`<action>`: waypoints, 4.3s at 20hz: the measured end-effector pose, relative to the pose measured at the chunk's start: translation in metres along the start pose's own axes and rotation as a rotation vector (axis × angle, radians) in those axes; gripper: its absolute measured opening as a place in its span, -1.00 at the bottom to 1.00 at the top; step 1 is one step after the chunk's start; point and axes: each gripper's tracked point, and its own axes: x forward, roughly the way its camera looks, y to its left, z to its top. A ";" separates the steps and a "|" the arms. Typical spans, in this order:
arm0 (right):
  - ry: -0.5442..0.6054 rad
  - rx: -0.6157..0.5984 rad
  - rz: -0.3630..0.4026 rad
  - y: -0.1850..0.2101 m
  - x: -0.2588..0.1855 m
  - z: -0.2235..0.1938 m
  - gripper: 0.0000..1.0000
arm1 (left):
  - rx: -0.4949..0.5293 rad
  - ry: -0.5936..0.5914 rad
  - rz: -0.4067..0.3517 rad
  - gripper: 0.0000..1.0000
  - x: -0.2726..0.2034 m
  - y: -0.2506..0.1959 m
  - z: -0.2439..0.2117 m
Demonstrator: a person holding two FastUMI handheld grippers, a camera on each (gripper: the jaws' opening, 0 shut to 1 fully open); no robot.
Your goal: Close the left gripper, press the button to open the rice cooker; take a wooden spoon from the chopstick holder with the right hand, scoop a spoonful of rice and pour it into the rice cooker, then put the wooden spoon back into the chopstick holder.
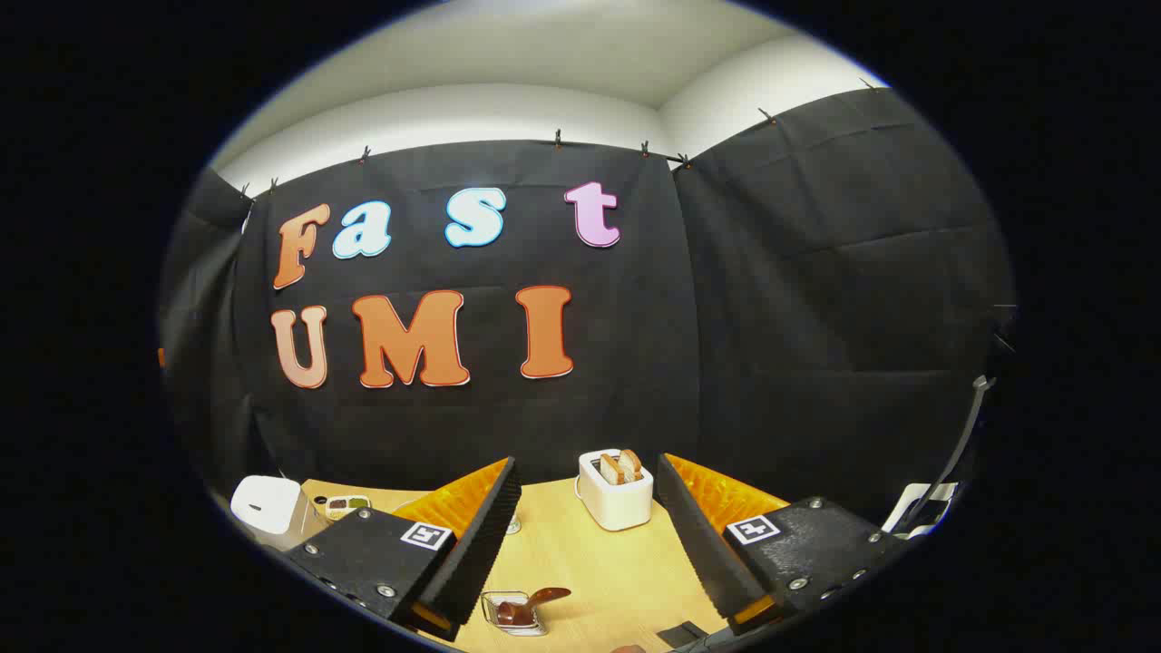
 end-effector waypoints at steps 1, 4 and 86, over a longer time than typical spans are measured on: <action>-0.005 0.001 -0.001 -0.002 0.000 -0.001 0.89 | 0.011 -0.014 -0.004 1.00 -0.001 -0.001 0.005; -0.002 -0.021 0.008 -0.001 -0.001 -0.003 0.89 | -0.019 -0.015 -0.013 1.00 0.001 0.003 0.015; 0.158 -0.098 0.002 0.007 0.032 -0.071 0.89 | -0.035 0.713 -0.022 -0.92 0.094 0.004 -0.306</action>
